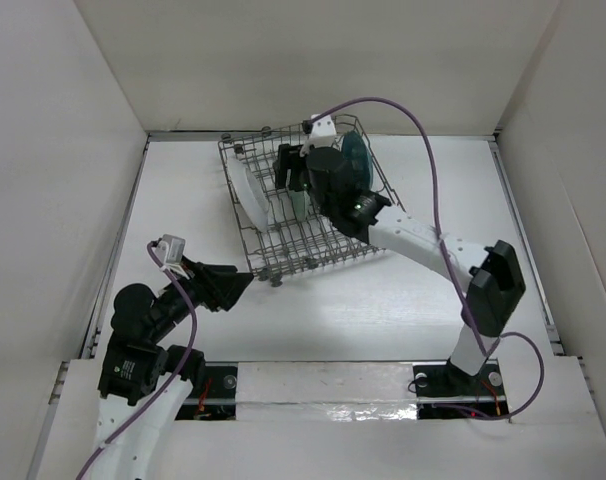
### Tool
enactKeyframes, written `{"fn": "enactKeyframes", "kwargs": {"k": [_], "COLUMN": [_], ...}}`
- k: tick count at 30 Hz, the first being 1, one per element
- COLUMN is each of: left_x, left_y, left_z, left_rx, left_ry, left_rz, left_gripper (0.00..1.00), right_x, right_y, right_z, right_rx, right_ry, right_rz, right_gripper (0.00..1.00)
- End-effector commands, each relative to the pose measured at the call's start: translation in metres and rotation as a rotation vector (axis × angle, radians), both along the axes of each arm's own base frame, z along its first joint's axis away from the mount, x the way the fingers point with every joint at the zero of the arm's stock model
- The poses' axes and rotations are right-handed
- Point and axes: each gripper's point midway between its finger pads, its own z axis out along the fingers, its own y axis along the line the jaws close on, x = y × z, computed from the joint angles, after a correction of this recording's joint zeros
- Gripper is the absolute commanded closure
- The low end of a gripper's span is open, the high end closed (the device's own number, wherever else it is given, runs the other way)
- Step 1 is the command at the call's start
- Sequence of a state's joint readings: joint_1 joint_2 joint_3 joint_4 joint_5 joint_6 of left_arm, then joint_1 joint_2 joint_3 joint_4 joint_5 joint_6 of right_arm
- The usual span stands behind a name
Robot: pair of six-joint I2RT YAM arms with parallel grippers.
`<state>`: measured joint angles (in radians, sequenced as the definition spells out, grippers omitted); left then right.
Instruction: Load the plates into the dish rack
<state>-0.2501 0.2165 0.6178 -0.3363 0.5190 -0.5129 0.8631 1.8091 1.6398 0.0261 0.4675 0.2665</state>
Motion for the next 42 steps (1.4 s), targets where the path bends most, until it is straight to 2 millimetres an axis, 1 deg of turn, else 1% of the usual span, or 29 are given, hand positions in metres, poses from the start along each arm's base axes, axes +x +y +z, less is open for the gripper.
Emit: {"fn": "enactKeyframes", "kwargs": {"k": [1,2,3,4,5,6,7,8,14,18,21,22,23,25,26,29,30,31,32,33,34,35,36,37,38,39,40,41,42], "left_x": [0.005,0.006,0.007,0.008,0.009,0.011,0.011,0.011,0.011,0.011,0.010,0.009,0.007,0.001,-0.002,-0.020,-0.029,-0.034,-0.038,-0.041,-0.046,-0.048,-0.053,-0.053,-0.054,-0.057,-0.056,-0.056,-0.060], "left_y": [0.000,-0.001,-0.001,-0.001,-0.001,-0.002,-0.002,-0.002,-0.002,-0.002,-0.002,-0.002,-0.001,0.000,0.001,0.006,0.008,0.009,0.011,0.012,0.013,0.013,0.013,0.014,0.013,0.014,0.013,0.013,0.013], "left_z": [0.019,0.018,0.017,0.016,0.016,0.014,0.014,0.014,0.015,0.015,0.017,0.020,0.022,0.032,0.037,0.065,0.081,0.088,0.094,0.100,0.108,0.111,0.114,0.115,0.114,0.115,0.110,0.109,0.107], "left_rx": [-0.001,0.000,0.003,0.006,0.008,0.010,0.011,0.011,0.008,0.008,0.002,0.000,-0.003,-0.013,-0.019,-0.042,-0.049,-0.052,-0.055,-0.057,-0.063,-0.061,-0.067,-0.067,-0.068,-0.066,-0.063,-0.061,-0.060], "left_ry": [-0.066,-0.062,-0.054,-0.049,-0.045,-0.032,-0.029,-0.028,-0.034,-0.029,-0.029,-0.039,-0.046,-0.098,-0.121,-0.239,-0.306,-0.329,-0.354,-0.375,-0.404,-0.420,-0.440,-0.453,-0.463,-0.483,-0.484,-0.493,-0.515], "left_rz": [-0.002,-0.002,-0.002,-0.002,-0.002,-0.002,-0.002,-0.002,-0.002,-0.002,-0.002,-0.001,-0.001,-0.001,-0.001,0.000,0.001,0.002,0.002,0.003,0.004,0.005,-0.004,-0.003,-0.011,-0.010,-0.018,-0.017,-0.024], "left_gripper": [0.44,0.42,0.42,0.42,0.41,0.41,0.41,0.41,0.40,0.39,0.39,0.39,0.39,0.39,0.39,0.39,0.39,0.39,0.39,0.39,0.39,0.39,0.39,0.39,0.39,0.39,0.39,0.39,0.39], "right_x": [-0.022,-0.027,-0.033,-0.034,-0.045,-0.045,-0.050,-0.051,-0.055,-0.060,-0.068,-0.078,-0.081,-0.085,-0.087,-0.086,-0.077,-0.079,-0.073,-0.069,-0.066,-0.066,-0.062,-0.066,-0.063,-0.058,-0.058,-0.056,-0.047], "right_y": [-0.021,-0.027,-0.034,-0.042,-0.053,-0.061,-0.063,-0.068,-0.080,-0.083,-0.081,-0.066,-0.057,-0.039,-0.024,0.003,0.016,0.025,0.033,0.047,0.055,0.070,0.078,0.096,0.103,0.114,0.125,0.130,0.135], "right_z": [0.058,0.058,0.038,0.040,0.053,0.049,0.031,0.028,-0.003,-0.008,-0.005,0.001,-0.005,-0.003,-0.017,-0.016,-0.022,-0.040,-0.030,-0.049,-0.053,-0.042,-0.045,-0.074,-0.077,-0.064,-0.097,-0.101,-0.088], "right_rx": [0.147,0.158,0.138,0.159,0.197,0.202,0.190,0.193,0.151,0.141,0.134,0.135,0.090,0.044,-0.016,-0.079,-0.105,-0.130,-0.125,-0.149,-0.149,-0.136,-0.143,-0.196,-0.239,-0.253,-0.334,-0.374,-0.367], "right_ry": [-0.109,-0.110,-0.085,-0.097,-0.114,-0.111,-0.090,-0.083,-0.025,-0.018,-0.052,-0.075,-0.081,-0.085,-0.078,-0.097,-0.094,-0.069,-0.092,-0.072,-0.069,-0.092,-0.093,-0.059,-0.077,-0.120,-0.089,-0.103,-0.130], "right_rz": [0.026,0.024,0.020,0.012,0.017,0.006,0.017,0.015,0.016,0.022,0.061,0.134,0.172,0.216,0.243,0.281,0.291,0.309,0.310,0.321,0.337,0.361,0.367,0.391,0.378,0.368,0.353,0.340,0.307], "right_gripper": [0.29,0.31,0.34,0.39,0.62,0.75,0.84,0.90,0.91,0.89,0.76,0.69,0.54,0.43,0.33,0.19,0.16,0.16,0.13,0.11,0.10,0.06,0.04,0.03,0.01,0.00,0.00,0.00,0.00]}}
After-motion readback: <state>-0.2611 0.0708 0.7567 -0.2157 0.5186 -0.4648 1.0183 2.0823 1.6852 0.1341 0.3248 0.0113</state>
